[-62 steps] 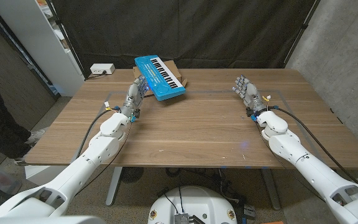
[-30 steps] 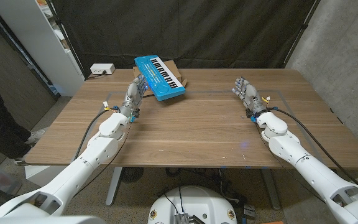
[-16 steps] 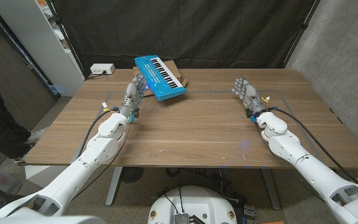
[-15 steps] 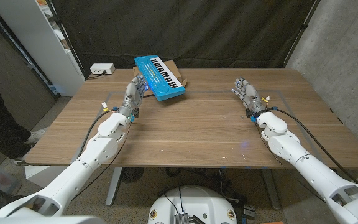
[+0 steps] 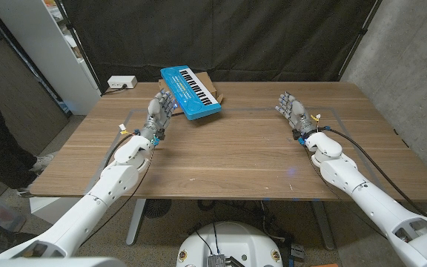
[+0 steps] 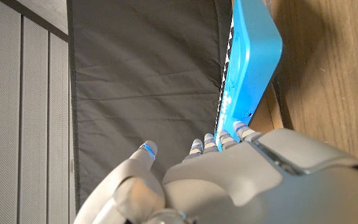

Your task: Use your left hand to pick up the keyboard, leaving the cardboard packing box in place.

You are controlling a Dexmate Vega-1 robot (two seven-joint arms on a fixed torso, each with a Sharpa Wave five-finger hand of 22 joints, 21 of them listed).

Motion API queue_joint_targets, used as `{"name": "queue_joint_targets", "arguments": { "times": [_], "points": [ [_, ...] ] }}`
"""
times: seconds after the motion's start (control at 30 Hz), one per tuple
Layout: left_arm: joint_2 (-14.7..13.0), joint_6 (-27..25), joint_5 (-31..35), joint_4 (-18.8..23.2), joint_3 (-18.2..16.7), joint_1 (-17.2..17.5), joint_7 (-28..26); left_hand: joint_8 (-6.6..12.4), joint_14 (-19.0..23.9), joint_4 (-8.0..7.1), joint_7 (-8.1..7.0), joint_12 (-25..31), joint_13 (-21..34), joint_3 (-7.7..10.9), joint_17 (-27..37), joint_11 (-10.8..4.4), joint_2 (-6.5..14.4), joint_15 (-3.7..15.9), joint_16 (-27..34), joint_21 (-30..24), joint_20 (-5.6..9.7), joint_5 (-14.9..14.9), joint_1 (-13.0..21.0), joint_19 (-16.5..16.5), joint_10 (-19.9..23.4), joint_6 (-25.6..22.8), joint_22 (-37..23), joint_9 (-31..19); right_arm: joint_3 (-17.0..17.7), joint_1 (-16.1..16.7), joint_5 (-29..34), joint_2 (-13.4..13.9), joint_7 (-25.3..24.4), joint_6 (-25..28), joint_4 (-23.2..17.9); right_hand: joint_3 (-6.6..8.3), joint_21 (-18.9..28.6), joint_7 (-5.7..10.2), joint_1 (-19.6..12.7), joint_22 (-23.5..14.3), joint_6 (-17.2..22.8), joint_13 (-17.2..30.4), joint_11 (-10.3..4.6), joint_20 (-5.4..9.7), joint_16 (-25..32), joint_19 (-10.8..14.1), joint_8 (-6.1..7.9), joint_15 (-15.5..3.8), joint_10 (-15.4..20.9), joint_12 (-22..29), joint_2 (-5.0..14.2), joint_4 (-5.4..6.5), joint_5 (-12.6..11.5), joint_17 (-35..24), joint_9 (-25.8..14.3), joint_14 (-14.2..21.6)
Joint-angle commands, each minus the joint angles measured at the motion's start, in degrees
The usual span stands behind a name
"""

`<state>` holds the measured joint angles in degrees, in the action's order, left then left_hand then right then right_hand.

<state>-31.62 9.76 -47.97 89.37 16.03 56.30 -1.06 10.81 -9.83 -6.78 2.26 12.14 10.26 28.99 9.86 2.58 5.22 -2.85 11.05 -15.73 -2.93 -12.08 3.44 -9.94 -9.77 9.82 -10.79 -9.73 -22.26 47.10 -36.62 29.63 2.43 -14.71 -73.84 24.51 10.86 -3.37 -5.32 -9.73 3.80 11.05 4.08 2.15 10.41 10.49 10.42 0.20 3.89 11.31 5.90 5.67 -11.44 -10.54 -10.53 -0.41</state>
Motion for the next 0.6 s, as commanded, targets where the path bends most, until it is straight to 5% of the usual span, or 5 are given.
{"name": "queue_joint_targets", "arguments": {
  "times": [0.03, 0.6],
  "points": [
    [-1.3, -5.2, -5.5, 5.7, -2.3, 2.9, -3.2, 0.4, -8.5, 0.91, 0.63, 0.6, 0.2, -0.05, 0.1, 1.22, 0.3, -0.65, 0.3, -0.6, -0.5, 0.2, 1.1, -2.1, -8.1, 8.9, -0.1, -0.2, -0.4, -0.9, 0.3, -0.1, 0.3, 0.7, 0.8, -0.13, 0.5, -0.25, 0.3, -0.3, 0.2, 0.2, 0.13, 0.97, 0.5, 0.5, 0.56, 0.38, 0.2, 0.1, -0.14, 0.03, 0.1, -0.2, -0.1, 0.1],
    [-1.7, -10.5, -11.8, 7.5, -4.9, 3.6, -6.2, 0.89, -2.6, 5.72, 3.44, 1.2, 0.4, -0.25, 0.2, 4.98, -2.2, -3.22, 0.7, -1.5, -3.43, 1.3, 5.1, 3.4, -3.3, 4.4, -0.1, -0.4, -1.3, -3.3, 0.8, -0.8, 1.6, 1.4, 3.6, -0.34, 0.6, -0.32, 0.6, -0.3, 0.3, 0.2, 0.12, 0.92, 0.6, 0.6, 0.57, 0.46, 0.3, 0.2, -0.34, 0.14, 0.1, -0.2, -0.1, 0.1]
  ]
}}
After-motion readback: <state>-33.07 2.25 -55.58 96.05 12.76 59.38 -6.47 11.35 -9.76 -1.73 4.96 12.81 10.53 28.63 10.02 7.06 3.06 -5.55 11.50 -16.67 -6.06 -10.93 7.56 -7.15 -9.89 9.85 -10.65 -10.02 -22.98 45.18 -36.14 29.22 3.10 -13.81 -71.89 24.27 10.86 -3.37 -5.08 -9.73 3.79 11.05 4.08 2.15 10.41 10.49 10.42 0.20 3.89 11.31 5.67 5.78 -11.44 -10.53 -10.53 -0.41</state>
